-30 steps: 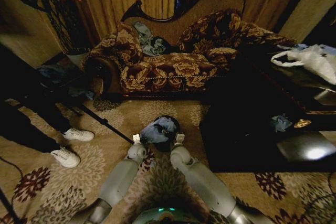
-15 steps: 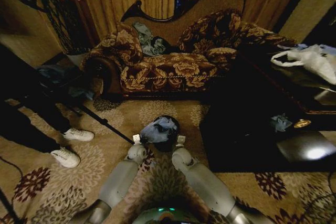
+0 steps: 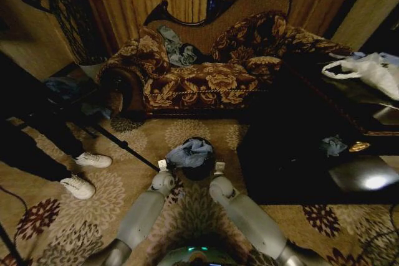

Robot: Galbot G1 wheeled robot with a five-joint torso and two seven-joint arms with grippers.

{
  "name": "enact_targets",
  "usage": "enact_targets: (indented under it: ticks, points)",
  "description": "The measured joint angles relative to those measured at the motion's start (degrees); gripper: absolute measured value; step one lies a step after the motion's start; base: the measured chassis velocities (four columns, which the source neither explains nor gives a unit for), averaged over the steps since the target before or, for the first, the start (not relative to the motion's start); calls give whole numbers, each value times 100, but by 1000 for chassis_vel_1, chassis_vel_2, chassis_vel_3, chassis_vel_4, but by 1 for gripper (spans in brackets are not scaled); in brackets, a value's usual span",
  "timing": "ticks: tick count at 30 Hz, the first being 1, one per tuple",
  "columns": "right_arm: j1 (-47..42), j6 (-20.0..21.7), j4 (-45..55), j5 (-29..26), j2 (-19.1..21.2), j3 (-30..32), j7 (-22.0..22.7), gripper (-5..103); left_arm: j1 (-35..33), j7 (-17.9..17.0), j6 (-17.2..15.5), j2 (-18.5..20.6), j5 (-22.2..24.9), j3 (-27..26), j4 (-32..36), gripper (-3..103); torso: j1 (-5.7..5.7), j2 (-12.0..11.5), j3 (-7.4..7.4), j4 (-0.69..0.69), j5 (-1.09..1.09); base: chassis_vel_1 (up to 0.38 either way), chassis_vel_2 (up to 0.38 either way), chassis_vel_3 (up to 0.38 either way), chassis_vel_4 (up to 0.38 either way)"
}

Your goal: Place a garbage bag over the trash bin.

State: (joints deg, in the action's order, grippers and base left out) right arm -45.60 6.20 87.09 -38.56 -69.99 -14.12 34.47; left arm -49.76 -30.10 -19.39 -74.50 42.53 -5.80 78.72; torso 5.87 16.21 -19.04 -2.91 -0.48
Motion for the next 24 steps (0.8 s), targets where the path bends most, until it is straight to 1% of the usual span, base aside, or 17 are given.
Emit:
enact_targets:
  ticks: [1,4,6,10,15,19,24]
  points:
    - [-38,-5,10,65,87,1,-13,0,-18,-2,-1,1,0,6,73,0,0,0,0,0,0,0,0,0,0]
    - [-112,-7,27,125,181,10,-64,0,-33,2,-6,5,0,16,168,0,0,0,0,-1,0,0,0,0,0]
    - [-129,-14,7,160,182,20,-97,0,-33,4,2,0,0,17,169,0,0,0,0,-1,0,0,0,0,0]
    - [-156,-113,-194,418,142,25,-270,0,-41,41,34,6,-1,25,159,0,0,0,0,0,0,0,0,0,0]
    - [-219,-158,-301,585,187,2,-364,0,-64,84,57,37,-7,36,163,0,0,0,0,0,0,0,0,0,0]
    - [-290,-138,-249,584,310,2,-374,0,-82,145,58,69,-15,51,191,0,0,0,0,0,0,0,0,0,0]
    - [-329,-88,-203,547,363,19,-373,0,-71,223,58,87,-18,67,136,0,0,0,0,0,0,0,0,0,0]
